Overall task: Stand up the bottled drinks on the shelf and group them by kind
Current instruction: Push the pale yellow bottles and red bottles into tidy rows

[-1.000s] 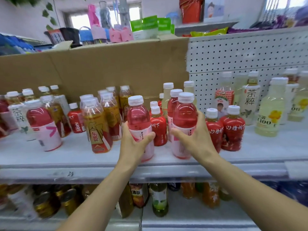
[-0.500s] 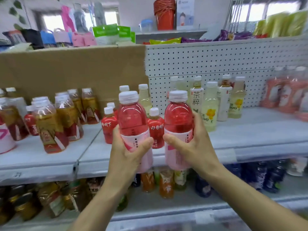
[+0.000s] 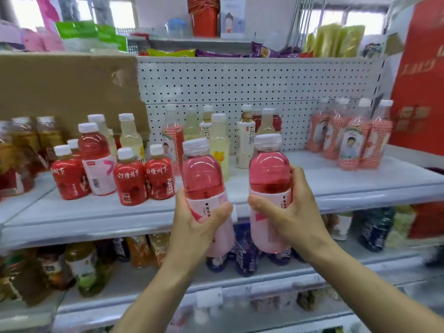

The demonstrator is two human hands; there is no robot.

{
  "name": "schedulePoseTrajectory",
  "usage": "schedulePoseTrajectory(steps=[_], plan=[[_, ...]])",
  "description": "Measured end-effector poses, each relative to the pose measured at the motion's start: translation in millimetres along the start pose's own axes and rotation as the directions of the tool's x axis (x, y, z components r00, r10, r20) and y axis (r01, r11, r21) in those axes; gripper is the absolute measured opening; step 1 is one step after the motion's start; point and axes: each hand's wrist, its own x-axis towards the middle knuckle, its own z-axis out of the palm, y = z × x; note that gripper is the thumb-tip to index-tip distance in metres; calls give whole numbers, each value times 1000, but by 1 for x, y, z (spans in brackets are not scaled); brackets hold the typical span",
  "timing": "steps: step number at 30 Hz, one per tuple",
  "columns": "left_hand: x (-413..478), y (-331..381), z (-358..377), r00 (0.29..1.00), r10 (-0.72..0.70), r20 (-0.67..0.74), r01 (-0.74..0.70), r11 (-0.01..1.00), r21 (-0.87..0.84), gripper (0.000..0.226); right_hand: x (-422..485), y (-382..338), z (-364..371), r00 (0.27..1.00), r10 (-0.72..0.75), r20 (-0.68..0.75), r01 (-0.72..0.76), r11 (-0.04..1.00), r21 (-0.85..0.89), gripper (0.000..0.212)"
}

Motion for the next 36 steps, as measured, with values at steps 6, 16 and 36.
schedulePoseTrajectory(steps=[6, 16, 36], plan=[[36, -6, 45, 996, 20, 83, -26, 997, 77, 54, 36, 20, -36, 997, -21, -75, 21, 1000, -3, 61], [145, -47, 115, 992, 4, 123, -20, 992, 127, 60, 141, 84, -88, 987, 5, -163, -12, 999, -40, 68], [244, -101, 200, 984, -63, 167, 7, 948, 317, 84, 312, 178, -137, 989, 120, -87, -128, 987, -95, 73]])
